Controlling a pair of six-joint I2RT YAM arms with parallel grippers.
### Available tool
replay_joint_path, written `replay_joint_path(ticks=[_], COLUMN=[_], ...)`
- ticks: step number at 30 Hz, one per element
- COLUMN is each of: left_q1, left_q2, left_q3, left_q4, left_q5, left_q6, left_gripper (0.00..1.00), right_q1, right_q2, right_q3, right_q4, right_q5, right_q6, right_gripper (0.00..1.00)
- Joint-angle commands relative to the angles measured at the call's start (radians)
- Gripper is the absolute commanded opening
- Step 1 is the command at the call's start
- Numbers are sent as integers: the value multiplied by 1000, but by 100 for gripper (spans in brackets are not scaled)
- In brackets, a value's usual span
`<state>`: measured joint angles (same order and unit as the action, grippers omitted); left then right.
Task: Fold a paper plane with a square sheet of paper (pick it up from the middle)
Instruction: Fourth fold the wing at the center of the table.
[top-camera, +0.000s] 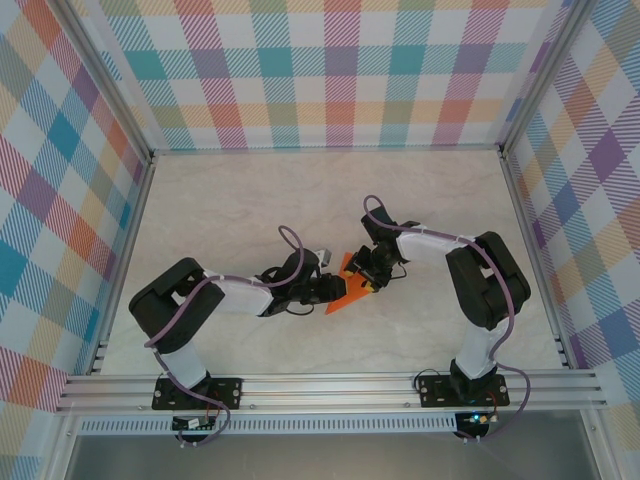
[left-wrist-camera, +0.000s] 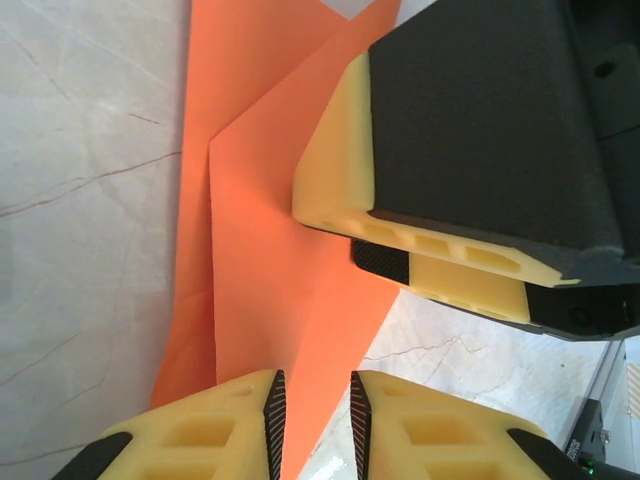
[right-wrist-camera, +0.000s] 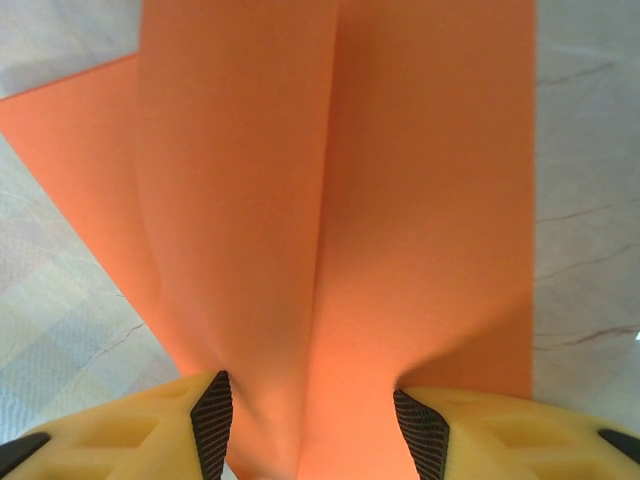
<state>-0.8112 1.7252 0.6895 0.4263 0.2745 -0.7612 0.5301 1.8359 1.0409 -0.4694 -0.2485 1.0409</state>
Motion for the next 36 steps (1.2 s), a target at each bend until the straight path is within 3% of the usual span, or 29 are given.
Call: replay_joint_path(ticks=[1,17,25,36], left_q1=[-7,-6,-2,0], left_q2=[1,14,-79,-73], left_q3=[25,36,36,12], left_q4=[-70,-104,-104,5], left_q5=[-50,-66,-91,-66], left_q6=[19,25,18,-16], left_gripper=[26,26,26,27], right_q1=[-2,-2,0,1], right_q2=[173,197,232,267], right_q3=[-91,-76,-59,-31], right_q4=[-43,-50,-72,-95], right_q5=[179,184,215,232], right_q6=[5,-15,-15,-16], right_gripper=[54,54,54,56])
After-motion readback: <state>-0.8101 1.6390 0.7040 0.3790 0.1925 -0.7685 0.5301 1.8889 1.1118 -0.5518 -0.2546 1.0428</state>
